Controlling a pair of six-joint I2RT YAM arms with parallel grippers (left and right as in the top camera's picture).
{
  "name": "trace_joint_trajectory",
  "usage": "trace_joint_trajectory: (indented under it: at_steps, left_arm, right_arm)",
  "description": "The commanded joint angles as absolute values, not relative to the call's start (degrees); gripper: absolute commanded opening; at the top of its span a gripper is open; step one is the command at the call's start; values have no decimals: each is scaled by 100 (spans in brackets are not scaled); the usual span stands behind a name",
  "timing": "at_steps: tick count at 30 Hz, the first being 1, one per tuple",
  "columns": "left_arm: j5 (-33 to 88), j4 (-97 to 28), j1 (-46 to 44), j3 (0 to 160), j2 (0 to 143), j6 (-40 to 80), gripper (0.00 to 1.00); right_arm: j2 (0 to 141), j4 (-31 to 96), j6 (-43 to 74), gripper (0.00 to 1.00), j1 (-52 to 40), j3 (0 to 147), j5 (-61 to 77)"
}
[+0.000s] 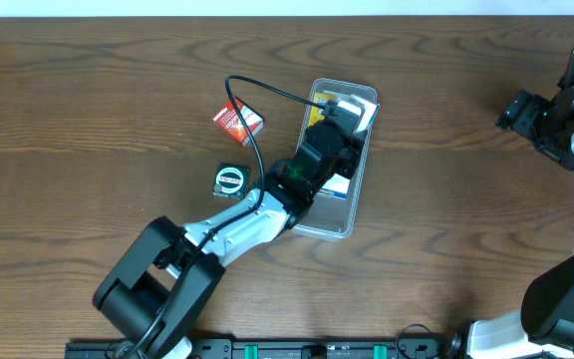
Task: Pack container
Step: 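Carry the white Panadol box over the clear container, then lower the white box into the container and release it, then move the left gripper to the red Panadol ActiFast box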
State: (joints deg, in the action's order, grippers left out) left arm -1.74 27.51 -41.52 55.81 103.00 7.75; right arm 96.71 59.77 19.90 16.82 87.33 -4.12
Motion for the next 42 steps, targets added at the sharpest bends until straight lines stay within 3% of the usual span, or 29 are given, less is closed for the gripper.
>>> trace_joint_trajectory:
  at_steps: [1,5,15,29,36,42]
  left_arm:
    - [-246,2849,-4150,5673,10457,827,49]
    - [-246,3022,-4150,5673,10571,827,49]
    - [-526,3218,-4150,5673,10707,825,64]
    - [-602,3304,-4143,5712,10565,729,66]
    - [-1162,2167,-4097,5714,9629,167,66]
    - [-1166,495,-3594,5714,8823,69,88]
  right_arm:
    - [9668,5979,2029,99,1708,8750,-451]
    - [9668,5979,2029,99,1708,8753,-449]
    - [9668,5979,2029,99,1708,8750,-451]
    - [9668,5979,2029,99,1708,8750,-451]
    - [9668,5981,2029,99,1708,8750,-451]
    - [9668,5979,2029,99,1708,8753,-451]
